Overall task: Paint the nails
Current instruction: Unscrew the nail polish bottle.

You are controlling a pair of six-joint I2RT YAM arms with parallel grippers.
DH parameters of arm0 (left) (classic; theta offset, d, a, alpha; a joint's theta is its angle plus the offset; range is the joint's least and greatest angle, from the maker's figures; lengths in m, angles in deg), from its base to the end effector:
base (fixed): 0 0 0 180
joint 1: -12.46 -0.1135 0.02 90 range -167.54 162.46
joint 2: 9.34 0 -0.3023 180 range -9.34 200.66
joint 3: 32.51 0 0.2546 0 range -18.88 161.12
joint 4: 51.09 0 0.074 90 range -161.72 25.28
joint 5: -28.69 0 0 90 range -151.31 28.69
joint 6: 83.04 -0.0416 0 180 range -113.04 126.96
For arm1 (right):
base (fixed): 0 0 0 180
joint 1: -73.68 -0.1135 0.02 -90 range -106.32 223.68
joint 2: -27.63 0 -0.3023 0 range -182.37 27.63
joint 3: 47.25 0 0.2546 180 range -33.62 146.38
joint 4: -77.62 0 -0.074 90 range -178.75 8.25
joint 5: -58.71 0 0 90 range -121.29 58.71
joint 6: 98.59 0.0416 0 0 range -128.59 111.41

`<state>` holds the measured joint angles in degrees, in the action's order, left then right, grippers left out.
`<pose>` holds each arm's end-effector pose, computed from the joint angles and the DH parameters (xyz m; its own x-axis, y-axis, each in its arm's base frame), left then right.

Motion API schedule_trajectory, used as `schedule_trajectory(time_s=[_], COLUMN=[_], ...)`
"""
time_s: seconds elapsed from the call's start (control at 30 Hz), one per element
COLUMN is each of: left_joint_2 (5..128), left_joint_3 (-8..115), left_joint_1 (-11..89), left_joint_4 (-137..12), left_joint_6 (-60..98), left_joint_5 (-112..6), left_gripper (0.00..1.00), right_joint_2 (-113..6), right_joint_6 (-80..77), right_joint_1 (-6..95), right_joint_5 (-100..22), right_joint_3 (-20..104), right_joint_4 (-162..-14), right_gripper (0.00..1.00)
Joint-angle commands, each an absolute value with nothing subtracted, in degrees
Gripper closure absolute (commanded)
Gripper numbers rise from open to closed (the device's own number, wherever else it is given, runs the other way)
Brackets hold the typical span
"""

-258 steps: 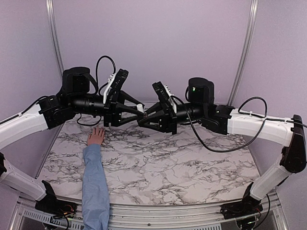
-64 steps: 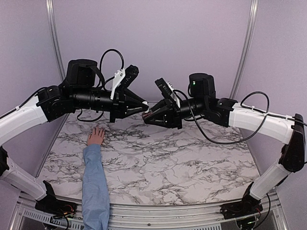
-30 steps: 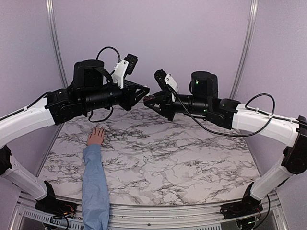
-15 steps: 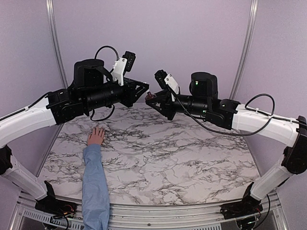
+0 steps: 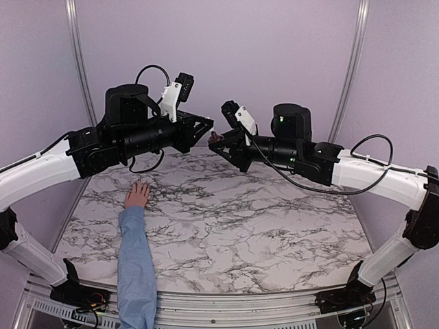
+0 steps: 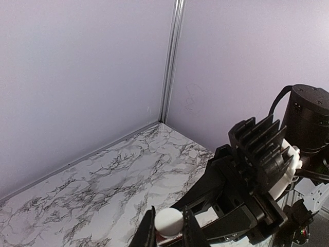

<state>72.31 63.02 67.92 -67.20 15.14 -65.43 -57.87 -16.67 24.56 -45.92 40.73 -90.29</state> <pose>0.1945 -0.2773 0.4692 -0.1329 -0.0572 -0.9895 0.7698 0.6229 -0.1394 0.2298 0.2816 0.4068 0.0176 -0.1875 -0.9821 -0.9010 0.4228 -0.0968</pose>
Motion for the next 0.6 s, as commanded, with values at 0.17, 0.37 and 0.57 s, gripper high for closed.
schedule_trajectory(time_s=[0.17, 0.37, 0.57], left_joint_2=[71.0, 70.8, 70.5], left_joint_3=[62.4, 61.9, 61.7], left_joint_1=[68.1, 68.1, 68.1], left_joint_4=[-65.8, -65.7, -65.7], left_joint_6=[15.0, 14.3, 13.7], left_joint_5=[-64.1, -65.0, -67.4], left_gripper=[1.00, 1.00, 1.00], right_joint_2=[-56.8, -57.2, -57.2], right_joint_6=[-17.4, -17.8, -17.9], right_joint_1=[25.2, 25.1, 25.1], right_joint_5=[-43.7, -44.0, -44.1], right_joint_3=[41.3, 41.5, 41.5], right_joint_4=[-91.2, -91.0, -91.0], right_gripper=[1.00, 1.00, 1.00])
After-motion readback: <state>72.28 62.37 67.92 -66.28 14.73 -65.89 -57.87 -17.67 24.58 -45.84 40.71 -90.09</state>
